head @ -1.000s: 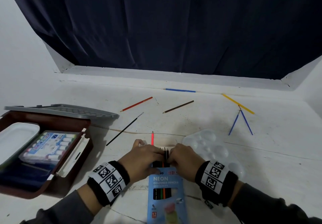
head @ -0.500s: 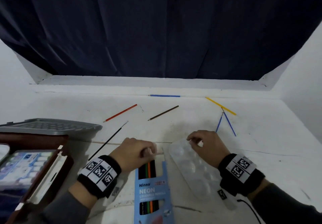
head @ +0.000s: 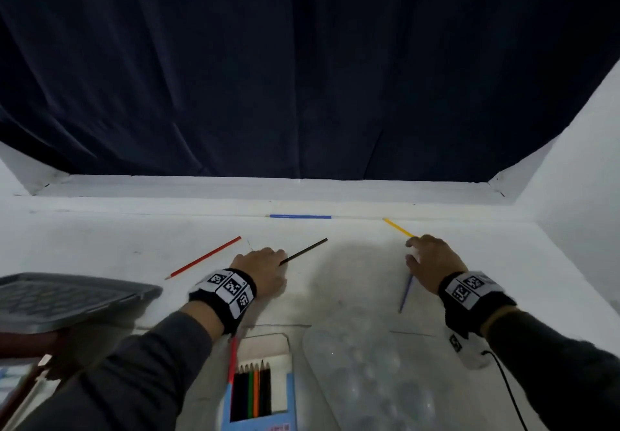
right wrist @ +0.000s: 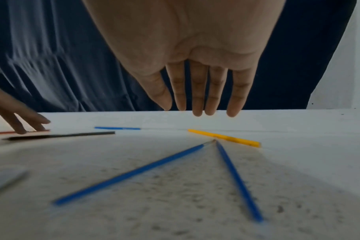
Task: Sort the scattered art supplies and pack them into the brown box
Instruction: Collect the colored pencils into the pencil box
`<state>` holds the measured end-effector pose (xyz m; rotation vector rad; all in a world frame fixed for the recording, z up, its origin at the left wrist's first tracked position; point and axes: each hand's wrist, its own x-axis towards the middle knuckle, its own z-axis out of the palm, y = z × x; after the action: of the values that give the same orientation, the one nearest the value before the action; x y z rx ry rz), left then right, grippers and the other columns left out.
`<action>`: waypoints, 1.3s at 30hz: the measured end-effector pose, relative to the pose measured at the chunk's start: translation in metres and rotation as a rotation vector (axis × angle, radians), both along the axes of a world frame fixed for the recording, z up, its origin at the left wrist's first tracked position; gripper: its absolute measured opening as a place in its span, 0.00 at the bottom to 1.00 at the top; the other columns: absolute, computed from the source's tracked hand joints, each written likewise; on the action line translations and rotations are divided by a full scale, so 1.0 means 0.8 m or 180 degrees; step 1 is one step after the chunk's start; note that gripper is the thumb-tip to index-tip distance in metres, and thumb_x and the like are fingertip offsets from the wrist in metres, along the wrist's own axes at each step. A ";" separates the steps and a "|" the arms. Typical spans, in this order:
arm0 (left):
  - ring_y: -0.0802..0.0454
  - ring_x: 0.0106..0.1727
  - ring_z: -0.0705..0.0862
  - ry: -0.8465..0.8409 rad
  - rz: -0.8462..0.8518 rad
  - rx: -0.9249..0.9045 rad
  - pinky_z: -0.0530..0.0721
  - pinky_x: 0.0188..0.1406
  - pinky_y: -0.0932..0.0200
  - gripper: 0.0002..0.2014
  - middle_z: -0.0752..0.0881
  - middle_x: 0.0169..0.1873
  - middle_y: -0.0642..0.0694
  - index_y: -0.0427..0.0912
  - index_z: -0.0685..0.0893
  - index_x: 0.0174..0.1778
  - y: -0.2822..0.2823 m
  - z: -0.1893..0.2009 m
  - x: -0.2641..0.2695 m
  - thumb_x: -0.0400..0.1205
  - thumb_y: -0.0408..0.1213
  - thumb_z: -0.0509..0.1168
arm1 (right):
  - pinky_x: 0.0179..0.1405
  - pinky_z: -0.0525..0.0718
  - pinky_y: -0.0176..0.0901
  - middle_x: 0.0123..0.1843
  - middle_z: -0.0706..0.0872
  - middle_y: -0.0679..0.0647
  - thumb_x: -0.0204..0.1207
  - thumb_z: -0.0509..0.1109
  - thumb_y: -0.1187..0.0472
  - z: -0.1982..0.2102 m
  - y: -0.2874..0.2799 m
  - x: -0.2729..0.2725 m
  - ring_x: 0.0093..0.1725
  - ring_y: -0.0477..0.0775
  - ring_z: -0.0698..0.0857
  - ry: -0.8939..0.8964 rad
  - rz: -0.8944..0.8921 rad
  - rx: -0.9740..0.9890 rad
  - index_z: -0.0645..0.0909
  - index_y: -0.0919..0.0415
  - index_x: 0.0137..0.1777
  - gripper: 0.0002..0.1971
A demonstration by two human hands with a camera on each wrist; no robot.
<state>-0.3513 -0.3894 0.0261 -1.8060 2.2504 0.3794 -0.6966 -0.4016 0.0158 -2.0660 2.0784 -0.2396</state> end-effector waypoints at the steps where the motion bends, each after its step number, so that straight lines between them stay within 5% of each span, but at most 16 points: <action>1: 0.42 0.62 0.81 -0.0137 -0.0063 0.0032 0.77 0.63 0.42 0.19 0.81 0.62 0.46 0.49 0.73 0.69 -0.004 -0.002 -0.001 0.84 0.48 0.56 | 0.65 0.79 0.54 0.71 0.77 0.56 0.84 0.60 0.51 -0.001 -0.009 -0.003 0.70 0.61 0.75 0.0143 -0.0018 0.0108 0.74 0.54 0.73 0.20; 6: 0.46 0.44 0.84 -0.0290 -0.0268 -0.0327 0.85 0.51 0.49 0.11 0.88 0.45 0.47 0.47 0.78 0.47 -0.017 -0.013 -0.001 0.85 0.46 0.53 | 0.71 0.68 0.63 0.82 0.61 0.56 0.86 0.50 0.42 -0.005 -0.040 -0.012 0.81 0.63 0.60 0.0839 -0.0086 0.0794 0.64 0.46 0.79 0.24; 10: 0.46 0.43 0.84 -0.0163 -0.0228 -0.0376 0.83 0.45 0.55 0.07 0.87 0.42 0.47 0.49 0.79 0.42 -0.018 -0.009 0.000 0.84 0.45 0.60 | 0.69 0.73 0.64 0.72 0.68 0.58 0.86 0.49 0.42 -0.008 -0.054 -0.011 0.74 0.66 0.70 0.0827 -0.0012 0.1019 0.72 0.52 0.74 0.24; 13: 0.47 0.40 0.78 -0.0319 -0.0198 -0.0571 0.83 0.47 0.54 0.17 0.76 0.31 0.52 0.51 0.67 0.29 -0.011 0.001 -0.005 0.84 0.44 0.62 | 0.65 0.76 0.61 0.66 0.69 0.59 0.87 0.48 0.47 -0.008 -0.051 0.000 0.69 0.64 0.73 0.0809 -0.0038 0.0973 0.77 0.59 0.69 0.23; 15: 0.46 0.41 0.79 -0.0381 -0.0193 -0.0676 0.83 0.47 0.54 0.16 0.76 0.31 0.51 0.51 0.68 0.30 -0.006 0.004 -0.006 0.84 0.45 0.61 | 0.65 0.77 0.59 0.66 0.70 0.59 0.88 0.49 0.48 -0.005 -0.045 0.008 0.68 0.64 0.73 0.0713 -0.0105 0.0906 0.78 0.62 0.67 0.23; 17: 0.44 0.46 0.85 -0.0397 -0.0146 -0.0723 0.84 0.48 0.54 0.08 0.85 0.41 0.47 0.51 0.81 0.40 -0.001 0.008 -0.005 0.83 0.47 0.62 | 0.65 0.77 0.58 0.65 0.72 0.60 0.88 0.52 0.50 -0.002 -0.037 0.019 0.68 0.64 0.74 0.0517 -0.0175 0.0811 0.77 0.66 0.63 0.21; 20: 0.45 0.51 0.87 -0.0251 0.0063 -0.0788 0.84 0.48 0.55 0.10 0.88 0.49 0.46 0.49 0.86 0.53 0.004 0.010 0.003 0.81 0.47 0.64 | 0.63 0.74 0.57 0.62 0.75 0.61 0.86 0.56 0.49 -0.002 -0.027 0.035 0.66 0.65 0.76 0.0111 -0.0295 0.0639 0.72 0.65 0.59 0.18; 23: 0.49 0.48 0.86 0.0355 0.0257 -0.1086 0.82 0.43 0.58 0.07 0.89 0.46 0.51 0.53 0.87 0.47 0.015 0.023 0.010 0.80 0.46 0.65 | 0.61 0.78 0.54 0.60 0.76 0.63 0.86 0.57 0.48 -0.004 -0.016 0.052 0.65 0.64 0.78 -0.0106 -0.0168 0.0486 0.81 0.67 0.58 0.21; 25: 0.52 0.44 0.86 0.0925 0.0375 -0.1246 0.83 0.43 0.58 0.05 0.89 0.41 0.56 0.54 0.88 0.43 0.030 0.038 0.017 0.80 0.45 0.66 | 0.53 0.81 0.46 0.52 0.81 0.65 0.84 0.61 0.52 0.001 -0.004 0.067 0.59 0.64 0.84 -0.0331 -0.0001 0.0332 0.86 0.67 0.47 0.19; 29: 0.59 0.30 0.86 0.2260 0.0647 -0.1590 0.84 0.38 0.60 0.07 0.87 0.27 0.57 0.55 0.88 0.33 0.083 0.077 0.037 0.77 0.43 0.76 | 0.48 0.82 0.40 0.42 0.90 0.53 0.75 0.71 0.61 0.016 0.029 0.101 0.48 0.56 0.87 -0.0838 0.0119 -0.0010 0.91 0.57 0.40 0.07; 34: 0.49 0.34 0.88 0.3886 0.0965 -0.1675 0.84 0.39 0.64 0.08 0.87 0.30 0.41 0.43 0.90 0.36 0.159 0.109 0.067 0.78 0.42 0.76 | 0.44 0.79 0.34 0.39 0.88 0.48 0.69 0.78 0.62 0.023 0.082 0.150 0.41 0.48 0.86 -0.1238 0.0526 0.0043 0.87 0.49 0.34 0.07; 39: 0.55 0.33 0.87 0.4239 0.1226 -0.1351 0.84 0.39 0.66 0.12 0.90 0.32 0.44 0.39 0.90 0.40 0.205 0.086 0.086 0.76 0.45 0.71 | 0.39 0.79 0.38 0.36 0.87 0.45 0.66 0.78 0.64 0.010 0.134 0.190 0.32 0.41 0.81 -0.1421 0.0717 -0.0027 0.78 0.46 0.32 0.14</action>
<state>-0.2825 -0.2256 0.0946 -2.6918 2.7994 1.7123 -0.5447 -0.2944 0.0242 -2.0010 1.5746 -0.6091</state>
